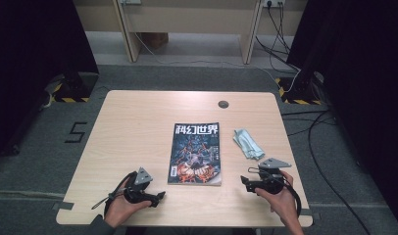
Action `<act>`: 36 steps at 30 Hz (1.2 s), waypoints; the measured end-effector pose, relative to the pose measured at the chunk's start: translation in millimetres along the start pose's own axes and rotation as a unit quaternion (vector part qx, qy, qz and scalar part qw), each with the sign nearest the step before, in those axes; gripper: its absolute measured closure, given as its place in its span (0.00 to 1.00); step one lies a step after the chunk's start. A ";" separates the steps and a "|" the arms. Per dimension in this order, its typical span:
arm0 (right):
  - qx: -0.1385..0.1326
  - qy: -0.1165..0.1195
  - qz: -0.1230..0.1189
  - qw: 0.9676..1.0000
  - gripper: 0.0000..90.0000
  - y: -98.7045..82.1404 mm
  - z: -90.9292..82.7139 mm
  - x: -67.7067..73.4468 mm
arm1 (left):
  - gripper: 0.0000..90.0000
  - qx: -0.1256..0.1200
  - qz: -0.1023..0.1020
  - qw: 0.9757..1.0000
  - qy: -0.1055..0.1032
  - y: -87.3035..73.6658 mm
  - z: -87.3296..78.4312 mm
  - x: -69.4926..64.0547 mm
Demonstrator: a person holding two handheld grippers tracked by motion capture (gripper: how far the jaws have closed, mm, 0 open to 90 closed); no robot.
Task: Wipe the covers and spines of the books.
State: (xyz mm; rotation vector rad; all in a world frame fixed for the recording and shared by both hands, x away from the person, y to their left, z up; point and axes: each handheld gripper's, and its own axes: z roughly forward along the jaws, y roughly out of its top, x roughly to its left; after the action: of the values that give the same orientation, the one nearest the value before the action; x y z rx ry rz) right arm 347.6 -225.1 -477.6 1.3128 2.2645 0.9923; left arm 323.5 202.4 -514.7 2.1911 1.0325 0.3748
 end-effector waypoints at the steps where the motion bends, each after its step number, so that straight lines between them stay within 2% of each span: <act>1: 0.002 -0.001 -0.001 1.000 0.20 -0.6 -0.9 1.1 | 0.16 -0.001 0.000 1.000 -0.001 -0.1 0.1 0.1; 2: 0.003 -0.007 -0.007 1.000 0.20 -2.4 -2.3 4.3 | 0.16 -0.002 -0.001 1.000 -0.001 -0.2 0.2 -0.1; 6: 0.001 -0.001 -0.009 1.000 0.20 -4.7 -4.1 6.7 | 0.16 -0.002 -0.001 1.000 0.000 -0.3 0.2 -0.1; 15: 0.028 0.000 -0.014 1.000 0.19 -17.3 -4.4 11.5 | 0.16 -0.003 0.001 1.000 -0.001 -0.6 0.0 0.3; 16: 0.029 -0.006 -0.019 0.999 0.19 -19.6 -5.6 12.8 | 0.16 -0.003 0.001 1.000 -0.001 -0.6 0.0 0.2; 19: 0.031 -0.004 -0.019 0.999 0.19 -22.0 -6.8 13.5 | 0.16 -0.003 0.002 1.000 -0.002 -0.8 -0.1 0.3; 24: 0.049 -0.005 -0.031 0.998 0.19 -30.1 -6.4 14.5 | 0.16 -0.004 0.002 1.000 -0.001 -0.8 -0.1 0.3; 32: 0.081 -0.007 -0.035 0.996 0.19 -37.8 -3.3 13.7 | 0.16 -0.004 0.002 1.000 -0.001 -0.9 -0.1 0.3; 36: 0.077 -0.004 -0.043 0.996 0.17 -38.5 -2.3 13.7 | 0.16 -0.004 0.002 1.000 -0.002 -1.0 -0.1 0.3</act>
State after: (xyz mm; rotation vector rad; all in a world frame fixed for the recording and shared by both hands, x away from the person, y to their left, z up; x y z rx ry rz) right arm 315.4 -226.9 -502.8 1.2649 2.4112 0.7961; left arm 323.1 203.2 -515.3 2.1852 1.0234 0.3767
